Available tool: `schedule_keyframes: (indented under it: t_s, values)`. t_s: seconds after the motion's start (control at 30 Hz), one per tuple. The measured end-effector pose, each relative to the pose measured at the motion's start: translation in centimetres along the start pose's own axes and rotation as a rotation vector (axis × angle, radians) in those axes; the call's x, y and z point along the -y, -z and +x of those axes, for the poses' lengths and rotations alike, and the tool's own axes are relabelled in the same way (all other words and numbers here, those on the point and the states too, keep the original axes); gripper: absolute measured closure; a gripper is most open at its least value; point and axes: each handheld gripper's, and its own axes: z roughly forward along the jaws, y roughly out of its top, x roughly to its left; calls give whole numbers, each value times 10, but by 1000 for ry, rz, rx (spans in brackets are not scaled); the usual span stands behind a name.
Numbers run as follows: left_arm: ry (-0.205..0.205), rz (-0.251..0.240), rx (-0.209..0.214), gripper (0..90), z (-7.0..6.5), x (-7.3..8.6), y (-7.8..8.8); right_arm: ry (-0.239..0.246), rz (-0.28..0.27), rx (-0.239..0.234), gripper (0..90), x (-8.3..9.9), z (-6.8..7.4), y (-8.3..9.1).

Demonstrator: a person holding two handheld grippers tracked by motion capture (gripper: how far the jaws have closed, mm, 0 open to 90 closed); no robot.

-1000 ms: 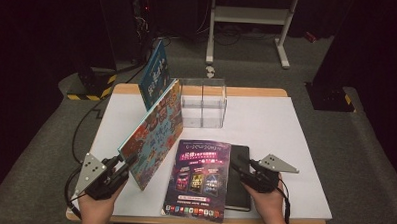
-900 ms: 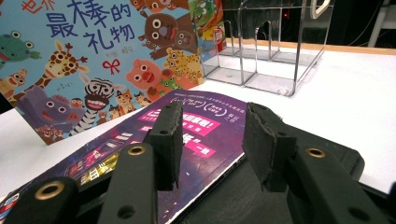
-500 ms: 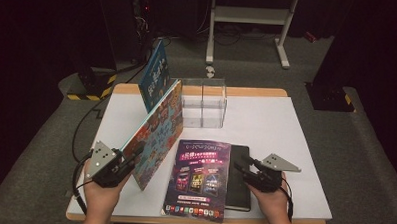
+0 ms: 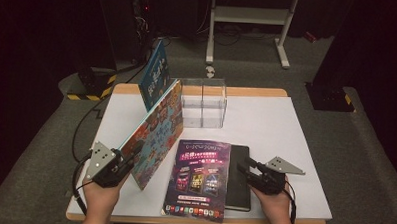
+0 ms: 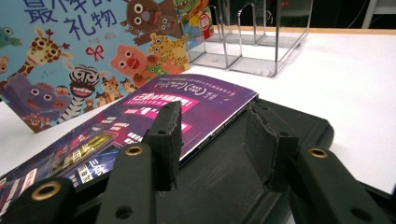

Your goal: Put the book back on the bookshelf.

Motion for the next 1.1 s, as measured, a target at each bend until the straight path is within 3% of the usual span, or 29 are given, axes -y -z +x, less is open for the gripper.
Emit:
schedule_keyframes:
  t_s: [0.23, 0.3, 0.6, 0.9, 1.1]
  values:
    - [-22, -11, -9, 809, -3, 0, -1, 3, 2, -7, 561, 1, 2, 0]
    - [-11, -21, -11, 811, -3, -2, -3, -2, -2, -9, 561, 1, 1, 0]
    - [-2, -26, -3, 814, 5, -32, -17, -22, -18, -10, 562, -1, -4, 5]
    - [16, -60, -63, 814, 9, -43, -12, -24, -34, -10, 564, -2, -7, 11]
    - [14, -65, -90, 814, 9, -50, -17, -28, -40, -14, 565, -3, -7, 12]
